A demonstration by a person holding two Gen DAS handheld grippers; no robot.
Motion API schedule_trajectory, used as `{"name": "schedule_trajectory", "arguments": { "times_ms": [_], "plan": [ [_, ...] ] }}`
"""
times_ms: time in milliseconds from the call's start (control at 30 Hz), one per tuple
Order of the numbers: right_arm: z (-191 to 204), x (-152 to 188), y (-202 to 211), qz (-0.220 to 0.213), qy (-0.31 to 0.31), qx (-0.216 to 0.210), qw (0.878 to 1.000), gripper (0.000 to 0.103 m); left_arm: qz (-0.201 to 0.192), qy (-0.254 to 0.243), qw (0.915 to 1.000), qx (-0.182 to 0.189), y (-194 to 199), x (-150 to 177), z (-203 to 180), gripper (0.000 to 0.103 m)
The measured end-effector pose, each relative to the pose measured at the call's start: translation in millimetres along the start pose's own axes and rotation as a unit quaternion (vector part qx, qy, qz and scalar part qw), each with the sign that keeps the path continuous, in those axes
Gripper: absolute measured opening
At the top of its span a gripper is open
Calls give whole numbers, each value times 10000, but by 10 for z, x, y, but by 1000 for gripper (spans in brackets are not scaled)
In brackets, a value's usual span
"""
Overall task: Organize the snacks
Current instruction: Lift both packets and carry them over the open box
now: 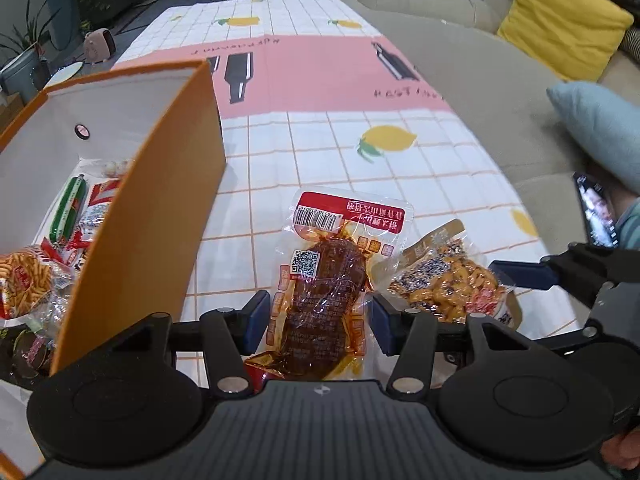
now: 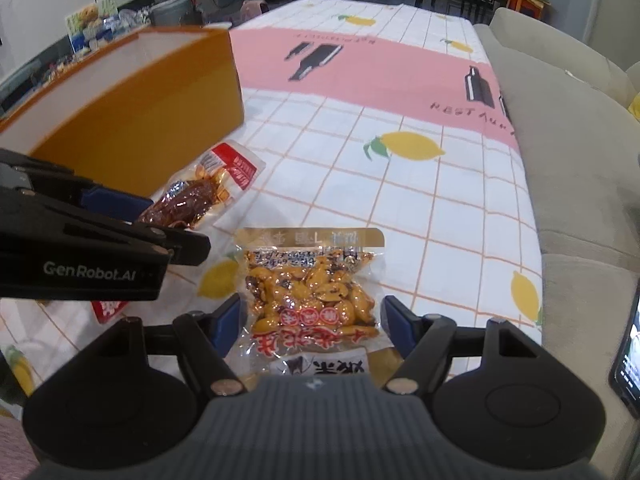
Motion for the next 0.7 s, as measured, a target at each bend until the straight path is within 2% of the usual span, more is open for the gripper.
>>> {"name": "schedule_trajectory", "arguments": {
  "times_ms": [267, 567, 700],
  "plan": [
    [67, 45, 352, -292, -262, -22, 9992, 71, -265, 183, 9992, 229, 468, -26, -24, 60],
    [285, 36, 861, -921, -378, -313, 9945, 71, -628, 106, 9969, 470, 1081, -118, 33, 60],
    [415, -76, 1120, -1252, -296, -475, 9906, 71, -735, -34, 9965, 408, 1368, -205, 146, 60]
  ]
}}
Point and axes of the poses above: each gripper's, at about its wrist camera, not at the fingertips, and y roughly against the way its jaws point, z to its left, x to its underside, the point moved 3 cm from there along -y, roughly the way its jaws point, and after that the axes turned 9 degrees about z, right-handed, at the moved point
